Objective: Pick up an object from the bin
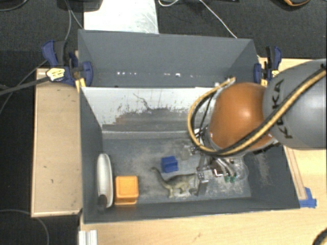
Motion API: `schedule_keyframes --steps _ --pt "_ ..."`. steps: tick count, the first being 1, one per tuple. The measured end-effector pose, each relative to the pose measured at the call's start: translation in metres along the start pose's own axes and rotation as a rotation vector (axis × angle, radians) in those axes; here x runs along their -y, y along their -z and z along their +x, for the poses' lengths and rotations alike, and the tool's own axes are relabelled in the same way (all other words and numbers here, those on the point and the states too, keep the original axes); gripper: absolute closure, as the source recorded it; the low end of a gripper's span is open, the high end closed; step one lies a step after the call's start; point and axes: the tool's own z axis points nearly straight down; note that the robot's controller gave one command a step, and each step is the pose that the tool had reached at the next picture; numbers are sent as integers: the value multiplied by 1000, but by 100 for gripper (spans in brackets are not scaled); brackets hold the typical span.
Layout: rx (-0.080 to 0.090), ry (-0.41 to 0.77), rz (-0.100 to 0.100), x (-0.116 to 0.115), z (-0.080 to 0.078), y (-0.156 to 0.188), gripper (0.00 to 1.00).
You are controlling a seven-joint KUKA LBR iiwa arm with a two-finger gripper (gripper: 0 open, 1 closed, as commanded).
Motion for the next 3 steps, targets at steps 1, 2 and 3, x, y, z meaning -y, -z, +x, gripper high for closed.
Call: schedule_keyframes --steps 1,2,3 --pt "-6 449 -1 -2 -4 -52 0" --pt "11 256 1 31 4 -91 0" --pt "23 622 5 10 -3 -89 100"
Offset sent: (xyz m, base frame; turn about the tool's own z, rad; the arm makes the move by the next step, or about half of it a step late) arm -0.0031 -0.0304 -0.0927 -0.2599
